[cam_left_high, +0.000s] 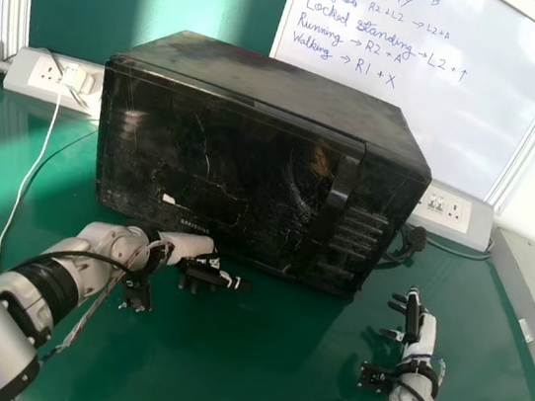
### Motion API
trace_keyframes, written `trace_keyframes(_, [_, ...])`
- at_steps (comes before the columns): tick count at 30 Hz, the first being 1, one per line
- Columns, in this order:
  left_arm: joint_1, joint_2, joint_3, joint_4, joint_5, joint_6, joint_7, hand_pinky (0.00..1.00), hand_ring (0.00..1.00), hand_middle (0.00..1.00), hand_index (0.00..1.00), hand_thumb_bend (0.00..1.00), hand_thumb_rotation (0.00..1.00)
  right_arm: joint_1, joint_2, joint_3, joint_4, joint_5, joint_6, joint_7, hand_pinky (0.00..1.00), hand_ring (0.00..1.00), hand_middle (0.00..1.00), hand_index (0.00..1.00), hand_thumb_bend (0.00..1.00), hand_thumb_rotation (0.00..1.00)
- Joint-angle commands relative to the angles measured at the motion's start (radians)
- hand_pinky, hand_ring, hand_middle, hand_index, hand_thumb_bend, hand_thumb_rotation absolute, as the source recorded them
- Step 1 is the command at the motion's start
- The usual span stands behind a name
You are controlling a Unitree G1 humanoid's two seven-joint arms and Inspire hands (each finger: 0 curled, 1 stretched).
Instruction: Open the door of oven
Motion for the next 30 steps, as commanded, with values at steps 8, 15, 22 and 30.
trace_keyframes(8, [0.093,-0.004,-0.018,0.042,0.019,0.025,-0.070,0.46,0.53,0.61,0.81,0.40,0.00,0.004,-0.005,0.010,0.003,-0.008,0.000,-0.011,0.39,0.49,0.62,0.62,0.59,0.89])
trace_keyframes(15, [0.086,0.017,0.029,0.028,-0.037,-0.027,-0.149,0.45,0.51,0.58,0.57,0.47,0.06,0.005,-0.004,0.006,0.002,-0.001,-0.001,-0.005,0.38,0.50,0.63,0.63,0.60,0.91])
trace_keyframes(22, [0.088,0.027,0.062,0.002,-0.083,-0.063,-0.180,0.51,0.58,0.65,0.50,0.50,0.06,0.004,-0.005,-0.004,0.003,0.009,0.005,-0.001,0.40,0.51,0.63,0.63,0.62,0.88])
trace_keyframes(30, [0.104,0.019,0.155,-0.032,-0.208,-0.105,-0.260,0.54,0.63,0.66,0.49,0.49,0.04,0.003,-0.006,0.002,0.003,0.003,0.005,-0.002,0.39,0.51,0.63,0.63,0.60,0.88])
